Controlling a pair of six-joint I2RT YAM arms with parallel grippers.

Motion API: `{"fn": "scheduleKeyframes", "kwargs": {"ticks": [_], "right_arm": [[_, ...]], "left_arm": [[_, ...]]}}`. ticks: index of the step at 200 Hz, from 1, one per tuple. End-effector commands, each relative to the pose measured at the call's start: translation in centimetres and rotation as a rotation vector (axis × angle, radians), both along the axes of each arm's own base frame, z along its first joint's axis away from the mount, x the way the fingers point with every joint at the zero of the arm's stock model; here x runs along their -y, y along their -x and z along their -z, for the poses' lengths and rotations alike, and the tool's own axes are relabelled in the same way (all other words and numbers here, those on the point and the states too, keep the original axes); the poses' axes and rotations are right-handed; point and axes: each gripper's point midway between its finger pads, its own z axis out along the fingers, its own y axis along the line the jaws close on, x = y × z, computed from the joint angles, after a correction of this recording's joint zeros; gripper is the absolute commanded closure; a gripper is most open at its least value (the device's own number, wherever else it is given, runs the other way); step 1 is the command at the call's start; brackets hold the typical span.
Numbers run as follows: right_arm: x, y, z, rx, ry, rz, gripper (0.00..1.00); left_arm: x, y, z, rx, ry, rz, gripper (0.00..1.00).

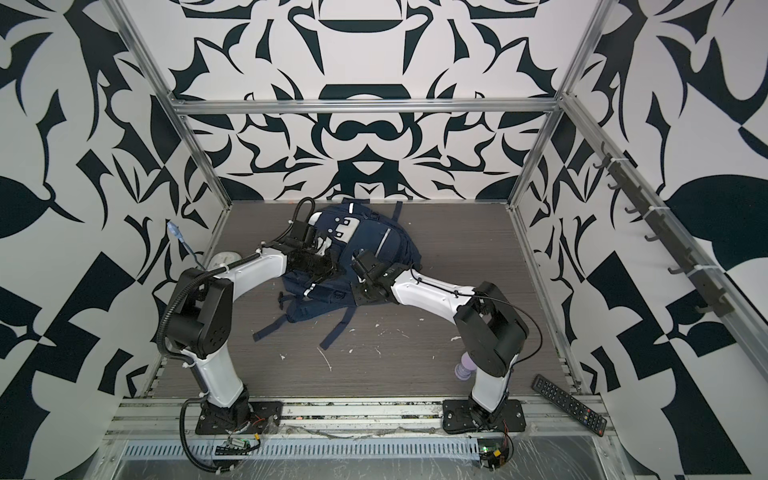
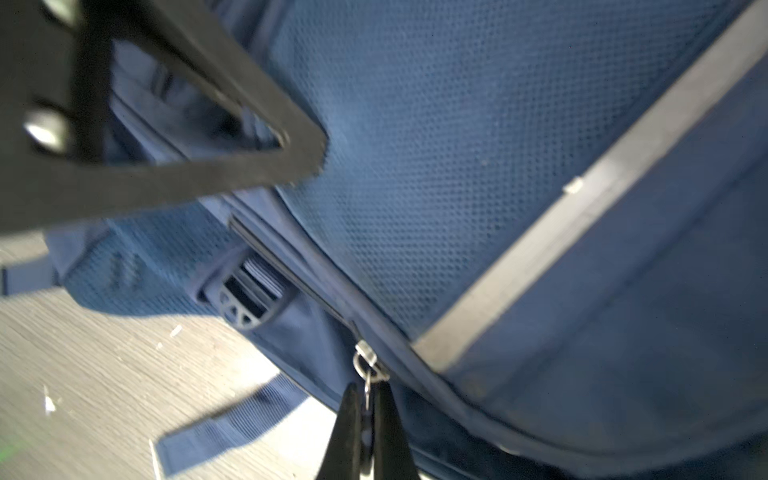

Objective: Pack the student bag
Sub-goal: 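Drag the zipper pull along the pocket edge with the right gripper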

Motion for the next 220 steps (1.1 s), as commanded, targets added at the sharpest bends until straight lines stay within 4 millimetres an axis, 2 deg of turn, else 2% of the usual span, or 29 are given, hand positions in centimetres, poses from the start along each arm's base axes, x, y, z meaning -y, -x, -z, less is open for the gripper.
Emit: {"fn": "scheduleKeyframes", "kwargs": {"ticks": [1,31,51,63,80,110,137,158,180,203,220], "right_arm": [[4.5,1.6,-0.9,-0.05,0.08,0.001,1.0],[9.5,-0.4,-0.5,-0.067,0.096,0.101,1.0],[11.8,-1.7,-0.5,-0.061,0.088,0.159,1.0],[12.4,-2.2,-0.4,-0.06,0.085,0.184,1.0],[12.3,-2.2,-0.1,-0.074,0.076,0.191,1.0],[10.5,-0.8,0.2,-0.087,0.045,0.148,1.0],[9.3,0.9,0.2,-0.085,0.059,0.101,1.0],[7.3,2.4,-0.1,-0.079,0.051,0.045,1.0],[4.3,3.7,-0.6,-0.071,0.037,-0.02,1.0],[0.0,4.8,-0.6,-0.084,-0.016,-0.082,1.0],[-3.0,5.1,-0.4,-0.092,-0.037,-0.121,1.0]], "left_arm": [[-3.4,-3.3,-1.7,0.153,-0.095,-0.1,1.0],[-4.1,-2.2,-1.2,0.15,-0.109,-0.101,1.0],[-4.2,-1.8,-1.0,0.148,-0.113,-0.097,1.0],[-4.3,-1.7,-0.9,0.146,-0.118,-0.094,1.0],[-4.4,-1.7,-0.7,0.144,-0.124,-0.096,1.0],[-4.8,-2.6,-0.9,0.157,-0.146,-0.112,0.98],[-5.3,-4.6,-1.8,0.166,-0.13,-0.151,0.96],[-5.0,-6.3,-2.5,0.184,-0.122,-0.165,0.95],[-4.7,-8.4,-3.5,0.206,-0.114,-0.181,0.92],[-4.3,-10.6,-4.6,0.23,-0.105,-0.184,0.81],[-3.9,-11.3,-4.8,0.215,-0.092,-0.17,0.71]]}}
